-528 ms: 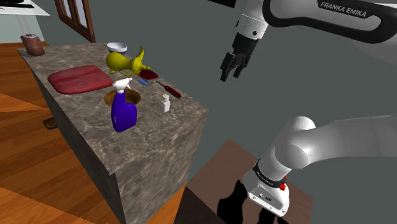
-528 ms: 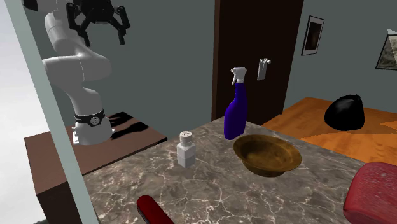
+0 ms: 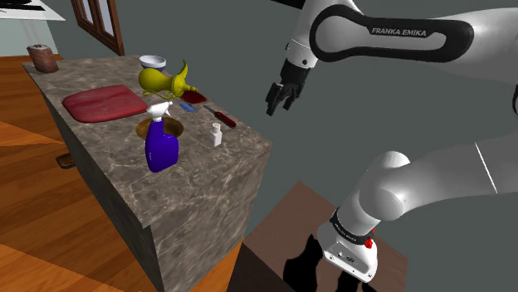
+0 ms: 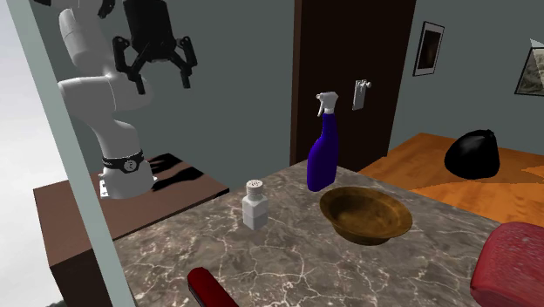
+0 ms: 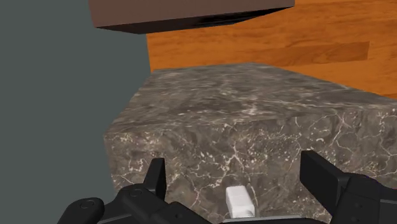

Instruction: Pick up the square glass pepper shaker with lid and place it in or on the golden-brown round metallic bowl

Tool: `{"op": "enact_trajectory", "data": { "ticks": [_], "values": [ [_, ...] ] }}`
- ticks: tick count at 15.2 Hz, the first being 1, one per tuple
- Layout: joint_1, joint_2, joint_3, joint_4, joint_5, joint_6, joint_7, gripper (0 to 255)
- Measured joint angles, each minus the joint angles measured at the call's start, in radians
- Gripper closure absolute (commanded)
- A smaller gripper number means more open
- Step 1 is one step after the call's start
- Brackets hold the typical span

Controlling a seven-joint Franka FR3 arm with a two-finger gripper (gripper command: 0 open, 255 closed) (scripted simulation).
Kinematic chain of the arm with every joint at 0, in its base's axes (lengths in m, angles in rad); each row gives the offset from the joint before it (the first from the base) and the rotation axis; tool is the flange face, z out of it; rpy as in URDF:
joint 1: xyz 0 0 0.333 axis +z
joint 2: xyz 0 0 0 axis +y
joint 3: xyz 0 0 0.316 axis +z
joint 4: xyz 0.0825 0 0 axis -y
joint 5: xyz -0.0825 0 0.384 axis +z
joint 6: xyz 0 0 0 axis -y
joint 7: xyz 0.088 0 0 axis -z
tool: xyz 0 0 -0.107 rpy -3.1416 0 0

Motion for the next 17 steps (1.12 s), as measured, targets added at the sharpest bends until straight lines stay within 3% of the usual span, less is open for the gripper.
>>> {"op": "enact_trajectory", "data": {
  "ticks": [8, 17],
  "values": [
    [0.016, 0.232, 0.033, -0.026, 0.003, 0.321, -0.006, 0],
    [0.021, 0.570, 0.063, 0.081, -0.032, 0.624, 0.000, 0]
  ]
}}
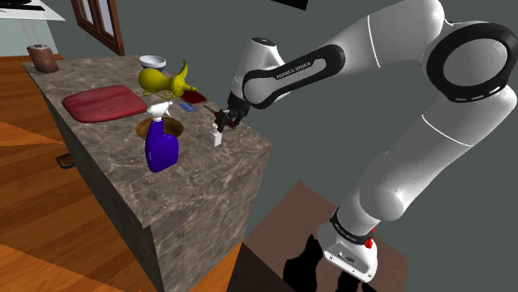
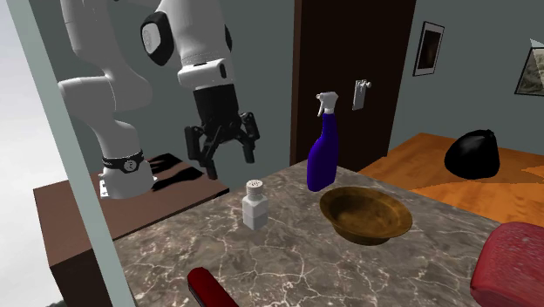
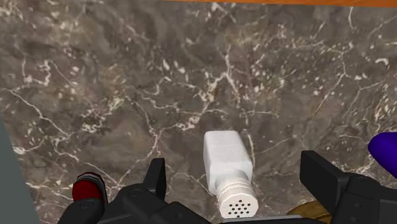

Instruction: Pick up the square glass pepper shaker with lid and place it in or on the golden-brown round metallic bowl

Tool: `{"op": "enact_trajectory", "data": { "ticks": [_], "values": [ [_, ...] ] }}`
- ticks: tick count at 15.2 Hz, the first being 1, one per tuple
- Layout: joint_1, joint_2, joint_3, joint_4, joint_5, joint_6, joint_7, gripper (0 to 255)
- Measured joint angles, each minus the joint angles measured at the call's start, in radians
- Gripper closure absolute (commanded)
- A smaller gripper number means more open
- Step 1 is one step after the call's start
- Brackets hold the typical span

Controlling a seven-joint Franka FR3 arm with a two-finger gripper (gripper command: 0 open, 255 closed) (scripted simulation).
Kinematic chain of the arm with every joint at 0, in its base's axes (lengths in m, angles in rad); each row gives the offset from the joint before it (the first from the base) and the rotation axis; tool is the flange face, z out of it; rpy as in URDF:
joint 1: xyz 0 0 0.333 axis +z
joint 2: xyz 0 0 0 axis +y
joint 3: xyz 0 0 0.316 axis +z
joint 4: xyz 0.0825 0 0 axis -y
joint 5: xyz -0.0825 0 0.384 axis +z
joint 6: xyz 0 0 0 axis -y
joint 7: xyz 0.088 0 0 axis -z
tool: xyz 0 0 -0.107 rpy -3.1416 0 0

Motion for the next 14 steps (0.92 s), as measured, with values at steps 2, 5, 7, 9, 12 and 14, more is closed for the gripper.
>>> {"op": "enact_trajectory", "data": {
  "ticks": [2, 5, 7, 9, 12, 14],
  "values": [
    [0.002, 0.079, 0.006, 0.032, -0.017, 0.063, 0.010, 0],
    [0.004, 0.132, 0.008, 0.050, -0.028, 0.104, 0.017, 0],
    [0.004, 0.161, 0.007, 0.054, -0.034, 0.130, 0.020, 0],
    [0.006, 0.186, 0.007, 0.058, -0.040, 0.151, 0.026, 0],
    [0.006, 0.206, 0.006, 0.059, -0.043, 0.170, 0.028, 0],
    [0.006, 0.207, 0.006, 0.059, -0.044, 0.172, 0.028, 0]
  ]
}}
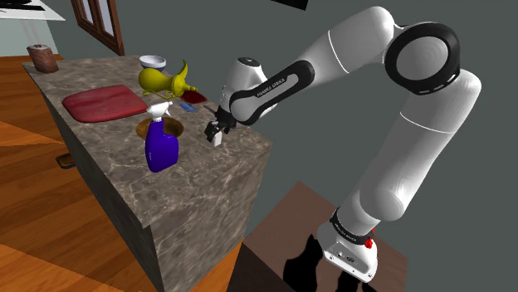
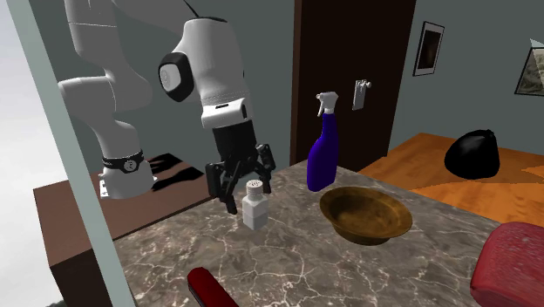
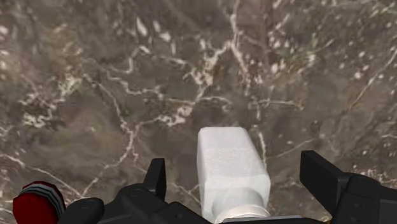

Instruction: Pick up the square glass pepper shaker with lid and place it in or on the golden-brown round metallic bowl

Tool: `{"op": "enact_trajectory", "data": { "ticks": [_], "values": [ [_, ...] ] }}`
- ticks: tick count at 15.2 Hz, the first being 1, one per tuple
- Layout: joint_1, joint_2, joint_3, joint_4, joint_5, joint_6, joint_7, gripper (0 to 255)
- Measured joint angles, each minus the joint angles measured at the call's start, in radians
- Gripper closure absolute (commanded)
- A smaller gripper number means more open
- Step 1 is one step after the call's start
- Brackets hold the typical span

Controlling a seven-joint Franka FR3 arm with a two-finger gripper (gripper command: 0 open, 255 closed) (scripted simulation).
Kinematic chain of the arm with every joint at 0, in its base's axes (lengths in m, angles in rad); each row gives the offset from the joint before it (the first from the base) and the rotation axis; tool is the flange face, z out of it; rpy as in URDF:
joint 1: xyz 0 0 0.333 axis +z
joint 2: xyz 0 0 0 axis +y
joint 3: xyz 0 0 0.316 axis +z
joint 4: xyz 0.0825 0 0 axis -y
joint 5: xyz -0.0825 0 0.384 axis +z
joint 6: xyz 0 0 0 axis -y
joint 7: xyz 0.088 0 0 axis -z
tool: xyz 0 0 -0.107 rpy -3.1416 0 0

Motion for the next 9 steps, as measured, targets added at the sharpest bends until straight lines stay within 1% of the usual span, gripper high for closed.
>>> {"op": "enact_trajectory", "data": {
  "ticks": [3, 4, 9],
  "values": [
    [0.000, 0.001, 0.000, 0.000, 0.000, 0.001, 0.000, 0],
    [0.000, 0.001, 0.000, 0.000, 0.000, 0.001, 0.000, 255],
    [0.000, 0.000, 0.000, 0.000, 0.000, 0.001, 0.000, 255]
  ]
}}
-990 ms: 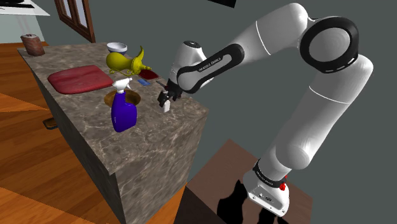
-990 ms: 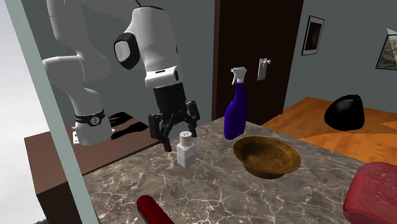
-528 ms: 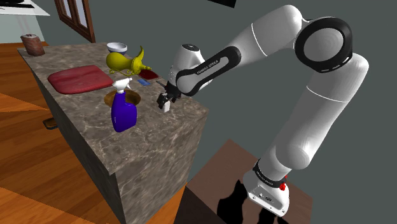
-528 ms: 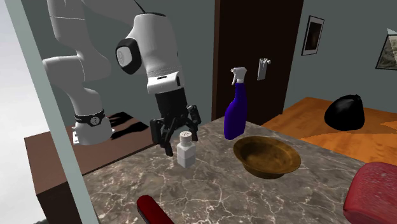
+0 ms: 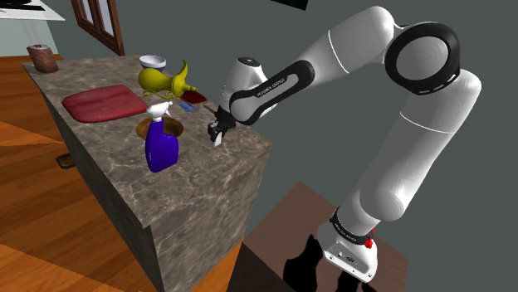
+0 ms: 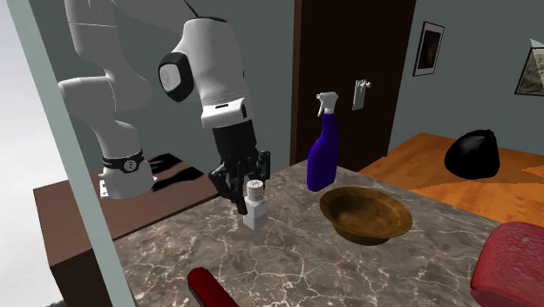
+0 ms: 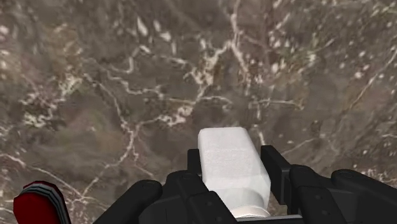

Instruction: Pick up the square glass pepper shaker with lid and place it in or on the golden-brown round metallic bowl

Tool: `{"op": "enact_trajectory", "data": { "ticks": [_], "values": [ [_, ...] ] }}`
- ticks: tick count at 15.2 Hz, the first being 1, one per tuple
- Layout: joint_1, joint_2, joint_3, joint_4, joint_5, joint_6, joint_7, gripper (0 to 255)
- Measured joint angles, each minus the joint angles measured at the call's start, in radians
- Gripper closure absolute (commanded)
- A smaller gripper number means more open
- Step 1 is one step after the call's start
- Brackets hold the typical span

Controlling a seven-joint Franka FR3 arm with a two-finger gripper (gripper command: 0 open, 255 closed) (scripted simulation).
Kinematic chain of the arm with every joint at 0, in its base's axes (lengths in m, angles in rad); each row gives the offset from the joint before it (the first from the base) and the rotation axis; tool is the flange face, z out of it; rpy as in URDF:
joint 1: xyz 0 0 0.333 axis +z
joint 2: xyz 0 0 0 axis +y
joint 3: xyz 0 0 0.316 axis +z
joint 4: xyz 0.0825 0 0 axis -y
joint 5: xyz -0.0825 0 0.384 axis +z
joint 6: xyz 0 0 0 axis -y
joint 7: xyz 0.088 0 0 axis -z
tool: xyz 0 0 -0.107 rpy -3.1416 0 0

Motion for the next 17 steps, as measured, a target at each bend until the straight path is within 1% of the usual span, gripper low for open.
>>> {"op": "enact_trajectory", "data": {
  "ticks": [6, 17],
  "values": [
    [0.000, -0.004, 0.001, 0.003, 0.001, -0.007, 0.000, 255],
    [-0.002, -0.096, 0.003, 0.047, 0.019, -0.143, -0.014, 255]
  ]
}}
